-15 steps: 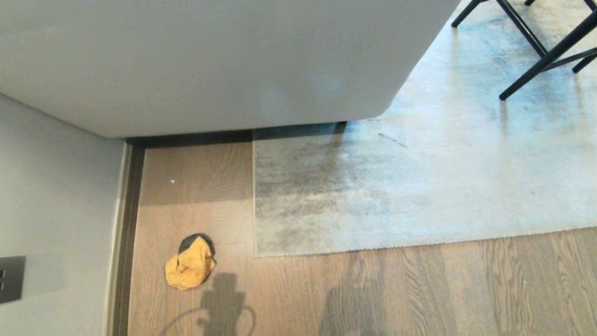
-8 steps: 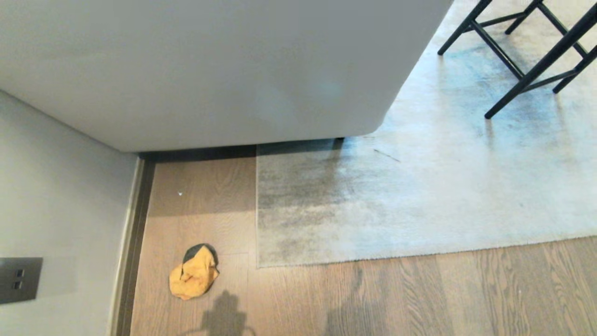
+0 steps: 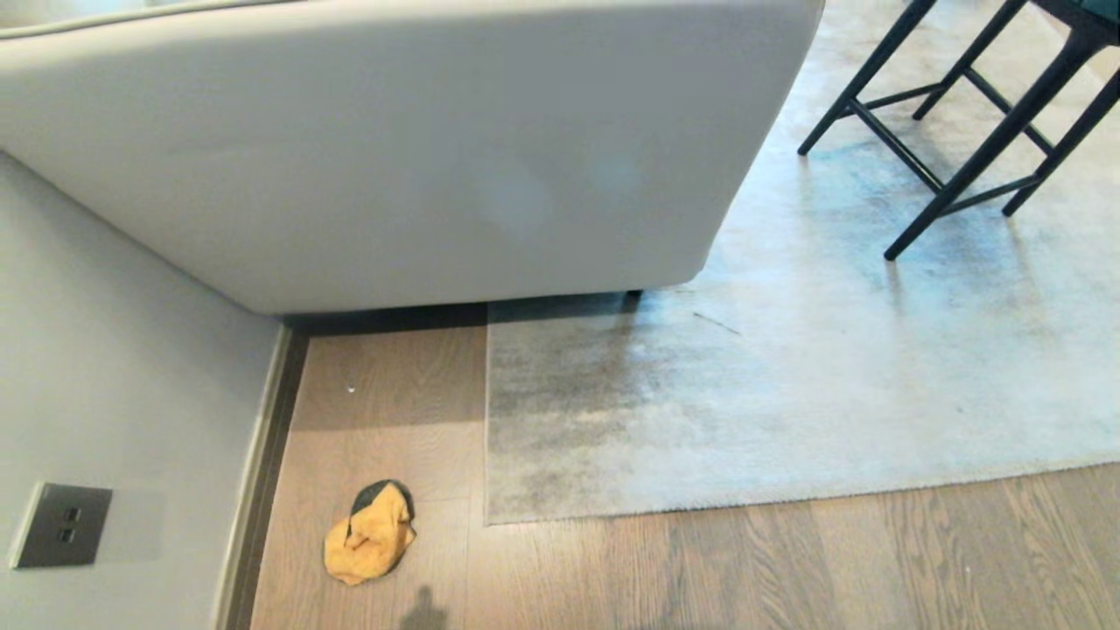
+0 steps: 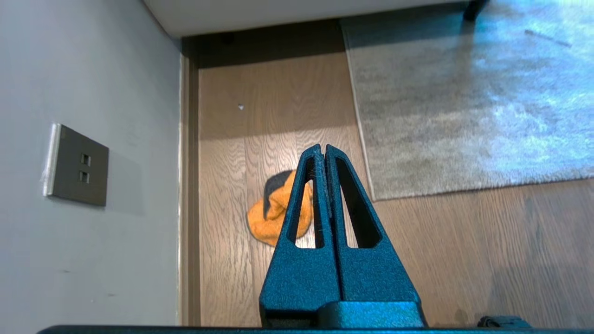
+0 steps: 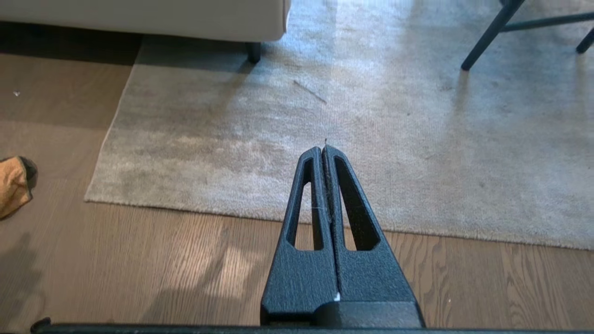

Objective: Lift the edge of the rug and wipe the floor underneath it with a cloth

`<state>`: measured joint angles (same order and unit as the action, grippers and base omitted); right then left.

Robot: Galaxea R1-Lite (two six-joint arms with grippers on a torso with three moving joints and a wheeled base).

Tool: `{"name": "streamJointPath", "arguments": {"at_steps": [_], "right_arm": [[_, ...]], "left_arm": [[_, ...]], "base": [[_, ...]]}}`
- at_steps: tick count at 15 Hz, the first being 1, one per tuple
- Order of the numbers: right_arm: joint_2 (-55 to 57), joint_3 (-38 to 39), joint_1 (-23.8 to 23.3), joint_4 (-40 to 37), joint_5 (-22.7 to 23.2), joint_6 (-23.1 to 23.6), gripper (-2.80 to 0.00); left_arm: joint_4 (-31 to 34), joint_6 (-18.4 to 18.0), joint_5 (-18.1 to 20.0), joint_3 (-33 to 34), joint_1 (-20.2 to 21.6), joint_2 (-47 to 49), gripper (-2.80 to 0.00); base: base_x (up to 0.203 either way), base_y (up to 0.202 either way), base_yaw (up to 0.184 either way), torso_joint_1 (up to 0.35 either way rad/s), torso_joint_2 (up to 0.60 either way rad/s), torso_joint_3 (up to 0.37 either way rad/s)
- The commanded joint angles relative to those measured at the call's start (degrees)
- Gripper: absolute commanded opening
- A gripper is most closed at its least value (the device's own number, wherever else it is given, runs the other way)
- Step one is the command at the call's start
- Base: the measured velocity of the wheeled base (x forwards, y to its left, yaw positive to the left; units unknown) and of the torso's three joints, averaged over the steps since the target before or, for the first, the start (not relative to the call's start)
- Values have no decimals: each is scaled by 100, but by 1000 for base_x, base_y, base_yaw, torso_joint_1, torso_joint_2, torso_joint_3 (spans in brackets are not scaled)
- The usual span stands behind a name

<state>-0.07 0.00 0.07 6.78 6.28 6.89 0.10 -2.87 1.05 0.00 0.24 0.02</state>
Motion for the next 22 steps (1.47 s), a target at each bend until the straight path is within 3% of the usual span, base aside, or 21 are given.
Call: {"name": "streamJointPath", "arguments": {"at_steps": [1,22], "right_arm": [[7,0,7,8,5,6,-280],[7,0,1,-1,5,6,-280]], "left_arm": [[-1,-3,1,0,2,-2,-280],[-1,41,9,0,2,-2,-280]], "base": [[0,0,0,3,7,213],[0,0,0,3,3,201]]}}
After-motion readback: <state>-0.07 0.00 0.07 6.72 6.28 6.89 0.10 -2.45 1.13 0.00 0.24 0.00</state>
